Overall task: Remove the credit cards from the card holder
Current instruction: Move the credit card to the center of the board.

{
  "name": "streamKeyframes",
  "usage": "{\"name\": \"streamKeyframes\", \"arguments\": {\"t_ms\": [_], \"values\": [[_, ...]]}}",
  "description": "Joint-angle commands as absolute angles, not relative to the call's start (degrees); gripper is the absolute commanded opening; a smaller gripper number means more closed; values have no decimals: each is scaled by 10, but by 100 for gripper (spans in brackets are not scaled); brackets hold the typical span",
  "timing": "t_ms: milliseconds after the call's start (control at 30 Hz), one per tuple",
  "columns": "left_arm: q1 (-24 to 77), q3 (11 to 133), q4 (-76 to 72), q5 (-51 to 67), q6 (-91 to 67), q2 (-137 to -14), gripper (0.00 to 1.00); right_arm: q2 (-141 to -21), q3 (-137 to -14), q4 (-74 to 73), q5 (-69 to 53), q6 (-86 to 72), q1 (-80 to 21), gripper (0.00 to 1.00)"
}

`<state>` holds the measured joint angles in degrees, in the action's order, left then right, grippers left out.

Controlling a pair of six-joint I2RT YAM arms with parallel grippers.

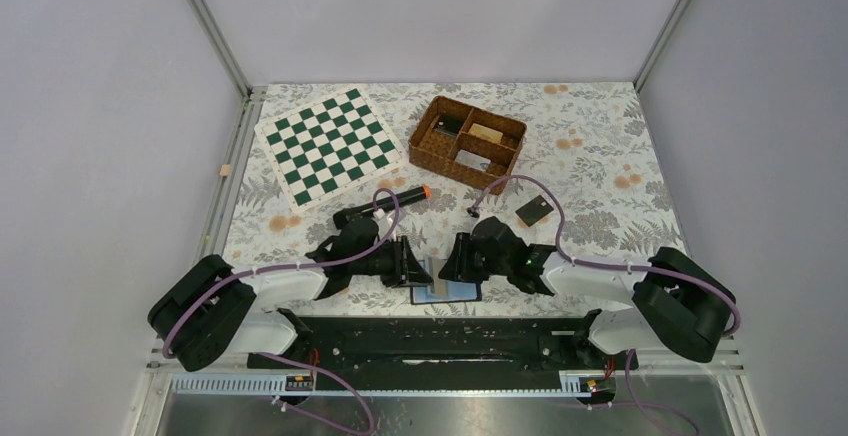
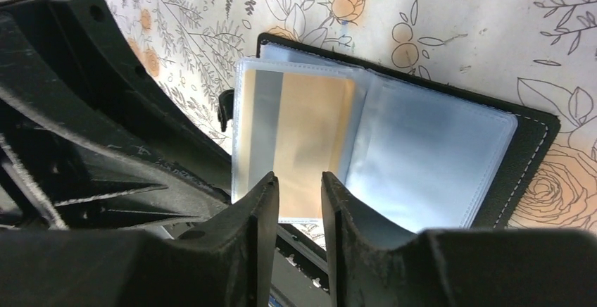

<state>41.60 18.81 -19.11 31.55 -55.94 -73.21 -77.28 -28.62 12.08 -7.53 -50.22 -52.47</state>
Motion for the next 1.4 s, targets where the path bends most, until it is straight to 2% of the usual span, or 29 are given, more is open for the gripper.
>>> {"name": "streamKeyframes", "arguments": {"t_ms": [0, 333, 467, 633, 867, 1133, 1200, 1300, 1367], "values": [[418, 194, -218, 325, -553, -718, 23, -736, -278, 110, -48, -503, -530, 38], [428, 209, -219, 329, -547, -721, 22, -716, -262, 120, -42, -509, -530, 42], [434, 209, -224, 329, -546, -729, 20, -715, -261, 123, -45, -511, -530, 48], [441, 213, -236, 331, -549, -735, 10, -712, -258, 124, -45, -513, -530, 54], [441, 225, -217, 328, -542, -741, 18, -706, -262, 115, -39, -509, -530, 55], [441, 229, -203, 326, -533, -749, 20, -695, -262, 111, -33, -515, -530, 59], [441, 228, -207, 327, -533, -754, 20, -687, -261, 108, -29, -515, -530, 59], [441, 226, -213, 329, -534, -759, 18, -680, -259, 107, -27, -512, -530, 47], [441, 223, -228, 334, -539, -762, 15, -679, -257, 109, -27, -514, -530, 46]]}}
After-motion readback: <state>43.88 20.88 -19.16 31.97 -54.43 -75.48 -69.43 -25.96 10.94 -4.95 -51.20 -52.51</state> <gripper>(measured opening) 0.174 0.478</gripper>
